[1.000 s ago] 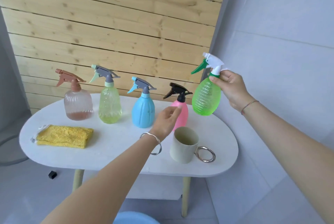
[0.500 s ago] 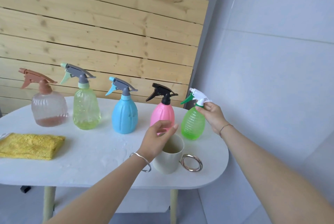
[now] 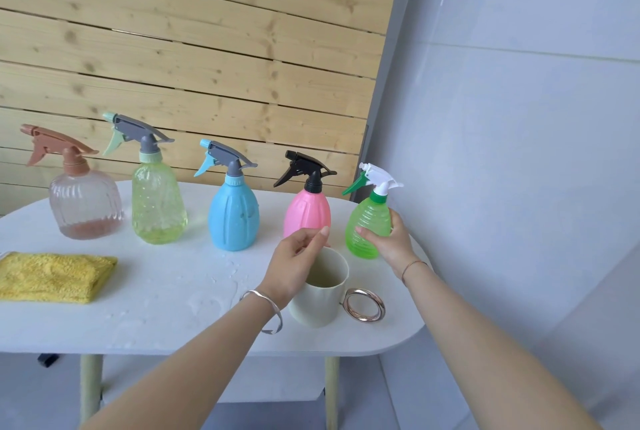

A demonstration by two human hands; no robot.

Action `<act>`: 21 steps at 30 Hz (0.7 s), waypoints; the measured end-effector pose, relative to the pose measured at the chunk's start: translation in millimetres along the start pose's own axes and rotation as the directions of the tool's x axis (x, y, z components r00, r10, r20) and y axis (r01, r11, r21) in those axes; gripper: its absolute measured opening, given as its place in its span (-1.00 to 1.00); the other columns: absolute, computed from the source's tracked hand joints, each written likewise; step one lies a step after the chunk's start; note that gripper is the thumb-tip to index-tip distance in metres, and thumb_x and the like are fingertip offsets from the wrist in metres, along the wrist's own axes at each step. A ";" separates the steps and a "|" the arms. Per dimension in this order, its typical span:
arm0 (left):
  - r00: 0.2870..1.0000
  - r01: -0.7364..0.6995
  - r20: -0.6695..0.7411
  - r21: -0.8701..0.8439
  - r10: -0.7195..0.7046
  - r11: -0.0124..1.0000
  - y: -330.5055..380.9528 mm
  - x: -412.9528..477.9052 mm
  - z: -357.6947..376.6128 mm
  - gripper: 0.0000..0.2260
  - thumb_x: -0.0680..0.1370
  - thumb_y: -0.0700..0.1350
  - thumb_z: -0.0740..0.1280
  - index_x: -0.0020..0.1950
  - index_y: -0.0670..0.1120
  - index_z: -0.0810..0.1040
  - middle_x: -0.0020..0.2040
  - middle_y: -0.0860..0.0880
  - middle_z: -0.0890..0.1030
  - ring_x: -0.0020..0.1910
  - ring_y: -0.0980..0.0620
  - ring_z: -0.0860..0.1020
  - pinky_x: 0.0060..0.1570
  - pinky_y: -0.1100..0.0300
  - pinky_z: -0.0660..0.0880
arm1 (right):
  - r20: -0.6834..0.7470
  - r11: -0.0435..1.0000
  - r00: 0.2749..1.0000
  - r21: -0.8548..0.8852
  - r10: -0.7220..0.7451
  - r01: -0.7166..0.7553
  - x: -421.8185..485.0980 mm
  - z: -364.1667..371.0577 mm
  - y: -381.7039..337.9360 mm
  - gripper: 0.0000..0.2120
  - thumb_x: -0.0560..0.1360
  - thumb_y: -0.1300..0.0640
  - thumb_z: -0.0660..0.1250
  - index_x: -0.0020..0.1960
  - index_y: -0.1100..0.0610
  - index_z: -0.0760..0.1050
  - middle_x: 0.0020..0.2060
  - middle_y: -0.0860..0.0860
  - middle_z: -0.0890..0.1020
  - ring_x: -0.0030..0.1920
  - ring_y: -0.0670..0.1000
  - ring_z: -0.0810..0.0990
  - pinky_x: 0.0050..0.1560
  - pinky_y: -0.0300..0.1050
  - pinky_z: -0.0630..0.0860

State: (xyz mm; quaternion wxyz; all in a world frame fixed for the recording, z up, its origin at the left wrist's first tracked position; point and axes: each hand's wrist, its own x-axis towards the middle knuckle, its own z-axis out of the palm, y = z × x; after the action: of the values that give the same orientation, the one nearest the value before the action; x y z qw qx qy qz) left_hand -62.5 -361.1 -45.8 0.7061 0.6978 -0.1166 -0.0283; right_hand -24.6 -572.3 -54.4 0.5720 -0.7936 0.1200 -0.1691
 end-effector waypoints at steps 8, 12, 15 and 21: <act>0.999 0.018 0.028 -0.004 -0.018 1.000 7.4 -6.8 -2.2 -0.72 0.58 0.06 0.29 0.06 -0.13 0.62 -0.13 0.06 0.61 -0.14 0.19 0.51 -0.19 0.56 0.36 | -0.044 0.999 0.999 -0.030 -0.032 0.031 4.5 -6.6 4.7 -0.43 0.34 0.16 0.54 0.27 0.08 0.38 0.12 0.04 0.59 0.12 0.05 0.56 0.22 0.00 0.47; 0.990 0.030 0.139 0.071 -0.040 0.997 5.4 -12.7 -11.3 -0.56 0.42 0.17 0.47 0.21 0.00 0.54 0.07 0.11 0.60 0.08 0.20 0.53 -0.08 0.55 0.39 | -0.011 0.999 1.000 -0.032 -0.024 0.024 8.3 -14.0 4.9 -0.45 0.36 0.17 0.53 0.26 0.07 0.36 0.13 0.05 0.58 0.14 0.08 0.56 0.24 0.04 0.47; 0.978 0.028 0.197 0.191 -0.066 0.981 -1.2 -16.4 -20.6 -0.26 0.17 0.33 0.45 0.31 0.12 0.44 0.17 0.17 0.54 0.15 0.26 0.50 -0.04 0.48 0.42 | -0.020 0.999 1.000 -0.038 -0.013 0.012 7.8 -14.6 6.6 -0.47 0.36 0.16 0.53 0.24 0.05 0.36 0.14 0.06 0.59 0.16 0.09 0.56 0.25 0.08 0.46; 0.964 -0.024 0.261 0.251 -0.044 0.968 -19.7 -23.0 -32.3 -0.23 0.13 0.15 0.62 0.28 0.14 0.42 0.14 0.16 0.59 0.13 0.22 0.53 0.03 0.43 0.44 | -0.092 0.996 0.992 0.010 0.086 -0.086 -7.7 -19.0 -3.2 -0.05 0.37 0.03 0.52 0.54 0.07 -0.02 0.49 0.01 0.18 0.46 0.02 0.23 0.37 -0.06 0.28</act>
State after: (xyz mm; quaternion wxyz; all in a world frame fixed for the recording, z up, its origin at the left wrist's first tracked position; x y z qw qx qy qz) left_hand -75.8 -325.3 -68.2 0.5898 0.7722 -0.2091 -0.1099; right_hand -39.3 -584.8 -46.9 0.5749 -0.7773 0.1801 -0.1813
